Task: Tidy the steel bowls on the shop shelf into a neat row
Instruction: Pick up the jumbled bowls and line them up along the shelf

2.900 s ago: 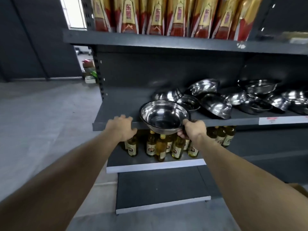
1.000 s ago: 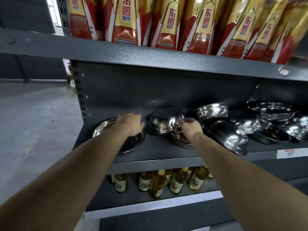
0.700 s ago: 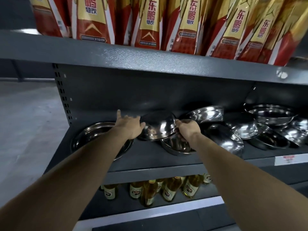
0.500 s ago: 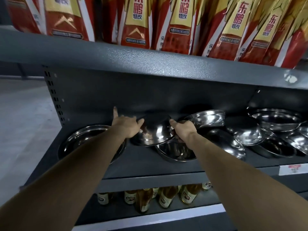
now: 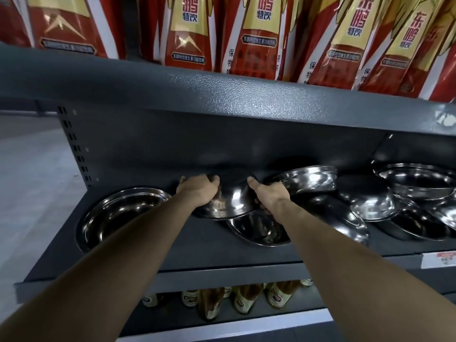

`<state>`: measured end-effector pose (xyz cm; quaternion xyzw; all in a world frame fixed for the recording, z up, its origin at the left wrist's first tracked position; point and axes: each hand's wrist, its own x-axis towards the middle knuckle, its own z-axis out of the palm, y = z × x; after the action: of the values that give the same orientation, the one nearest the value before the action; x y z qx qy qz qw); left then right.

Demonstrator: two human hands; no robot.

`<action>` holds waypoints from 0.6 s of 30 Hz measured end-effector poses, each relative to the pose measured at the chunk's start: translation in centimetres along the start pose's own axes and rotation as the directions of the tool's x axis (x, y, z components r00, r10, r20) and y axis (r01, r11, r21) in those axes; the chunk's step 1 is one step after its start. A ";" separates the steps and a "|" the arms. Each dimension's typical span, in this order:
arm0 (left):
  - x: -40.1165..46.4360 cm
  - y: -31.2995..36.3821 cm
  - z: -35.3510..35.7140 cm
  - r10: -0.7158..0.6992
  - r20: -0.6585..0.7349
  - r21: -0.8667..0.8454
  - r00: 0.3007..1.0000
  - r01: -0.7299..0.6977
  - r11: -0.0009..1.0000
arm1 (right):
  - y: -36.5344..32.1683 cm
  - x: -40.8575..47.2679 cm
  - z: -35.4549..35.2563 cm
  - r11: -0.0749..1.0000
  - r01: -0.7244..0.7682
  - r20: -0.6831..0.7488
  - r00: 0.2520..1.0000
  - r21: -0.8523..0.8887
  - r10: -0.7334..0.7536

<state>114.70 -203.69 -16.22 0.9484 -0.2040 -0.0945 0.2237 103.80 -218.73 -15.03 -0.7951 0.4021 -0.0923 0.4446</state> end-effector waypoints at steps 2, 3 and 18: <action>-0.3 0.1 -0.3 -0.019 -0.018 -0.036 1.000 0.018 0.999 | 0.0 -0.4 -0.2 1.000 -0.004 -0.033 0.999 0.026 0.005; -0.5 0.2 -0.6 -0.026 -0.029 -0.055 0.999 0.024 0.998 | 0.0 -0.7 -0.1 0.999 -0.012 -0.053 0.998 0.036 0.014; -6.9 1.4 -6.2 -0.106 -0.263 -0.675 0.959 -0.104 0.730 | -1.6 -9.1 0.4 0.928 0.259 -0.276 0.943 0.267 -0.184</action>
<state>109.72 -199.46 -9.53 0.8030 -0.1203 -0.0262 0.5831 98.93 -211.41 -12.09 -0.7415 0.3423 -0.2998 0.4931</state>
